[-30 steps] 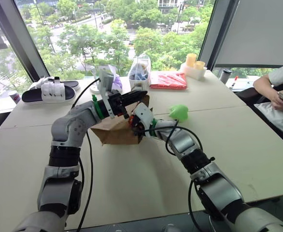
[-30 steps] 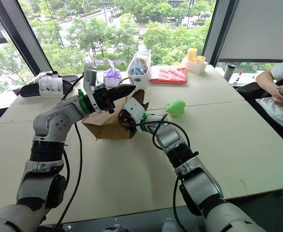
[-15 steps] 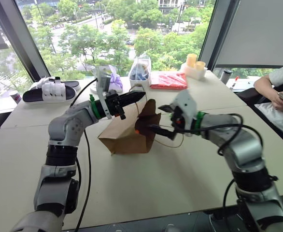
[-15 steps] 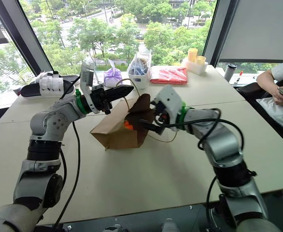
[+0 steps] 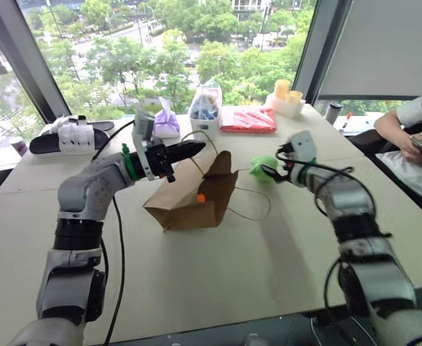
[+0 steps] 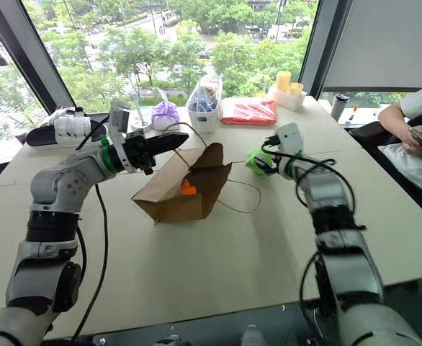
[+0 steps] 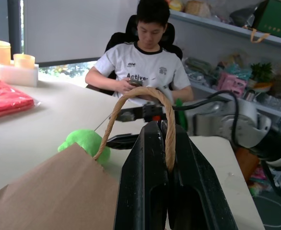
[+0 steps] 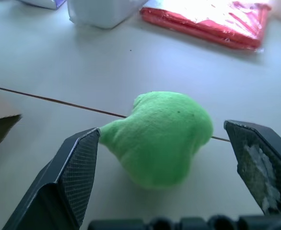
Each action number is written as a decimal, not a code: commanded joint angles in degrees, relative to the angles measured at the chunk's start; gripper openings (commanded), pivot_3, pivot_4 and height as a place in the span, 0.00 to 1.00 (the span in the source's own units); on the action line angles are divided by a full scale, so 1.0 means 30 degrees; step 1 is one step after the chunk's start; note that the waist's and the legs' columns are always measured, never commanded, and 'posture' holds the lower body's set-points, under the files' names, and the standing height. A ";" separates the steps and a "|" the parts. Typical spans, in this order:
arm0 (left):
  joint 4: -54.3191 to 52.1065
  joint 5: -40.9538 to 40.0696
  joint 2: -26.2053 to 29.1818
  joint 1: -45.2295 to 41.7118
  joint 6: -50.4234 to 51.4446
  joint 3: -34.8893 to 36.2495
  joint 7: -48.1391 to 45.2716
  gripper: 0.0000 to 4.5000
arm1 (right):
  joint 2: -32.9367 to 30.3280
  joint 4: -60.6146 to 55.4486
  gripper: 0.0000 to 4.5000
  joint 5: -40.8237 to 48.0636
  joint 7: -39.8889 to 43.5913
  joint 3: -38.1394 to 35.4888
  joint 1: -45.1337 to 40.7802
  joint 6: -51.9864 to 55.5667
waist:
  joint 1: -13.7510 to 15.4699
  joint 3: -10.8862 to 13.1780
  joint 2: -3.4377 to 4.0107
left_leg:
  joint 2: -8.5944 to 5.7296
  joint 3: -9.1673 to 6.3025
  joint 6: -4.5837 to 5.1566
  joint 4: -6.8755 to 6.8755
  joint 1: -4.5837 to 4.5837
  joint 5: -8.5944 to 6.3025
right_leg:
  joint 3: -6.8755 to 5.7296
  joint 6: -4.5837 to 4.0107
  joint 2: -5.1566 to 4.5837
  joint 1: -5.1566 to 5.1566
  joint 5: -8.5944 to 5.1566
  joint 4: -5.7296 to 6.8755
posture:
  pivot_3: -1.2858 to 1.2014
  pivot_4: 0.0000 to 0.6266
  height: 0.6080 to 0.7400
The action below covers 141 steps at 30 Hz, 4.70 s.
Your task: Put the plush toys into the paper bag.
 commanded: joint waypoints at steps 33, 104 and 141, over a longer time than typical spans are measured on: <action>0.0196 -0.0077 0.0322 -0.0652 -0.0317 -0.0128 -0.0393 0.00 | -0.2075 -2.0086 0.01 0.4334 0.2231 -0.1311 0.4381 1.0289 | -0.0080 0.0005 0.0014 | -0.0008 -0.0058 0.0033 -0.0004 -0.0052 -0.0023 | -0.0027 0.0001 -0.0002 -0.0023 0.0000 0.0020 | 0.52 0.24 1.00; -0.0162 -0.1141 0.0619 -0.1050 -0.0083 0.1016 0.0865 0.00 | 0.4865 -1.5825 0.99 0.4797 -0.1386 -0.4071 0.8296 1.1521 | 0.0115 0.0002 0.0008 | 0.0000 -0.0009 0.0009 0.0031 -0.0010 -0.0007 | -0.0007 -0.0023 -0.0001 -0.0019 0.0016 0.0025 | 0.52 0.24 1.00; -0.2647 -0.2407 0.0025 0.0935 0.0336 0.2395 0.4287 0.00 | 0.3941 -1.7052 0.02 0.9956 -0.5797 -1.1176 -0.3851 2.0936 | 0.0139 0.0005 0.0017 | 0.0009 -0.0026 0.0116 0.0012 -0.0021 -0.0068 | -0.0011 -0.0026 -0.0008 -0.0032 0.0017 0.0027 | 0.52 0.24 1.00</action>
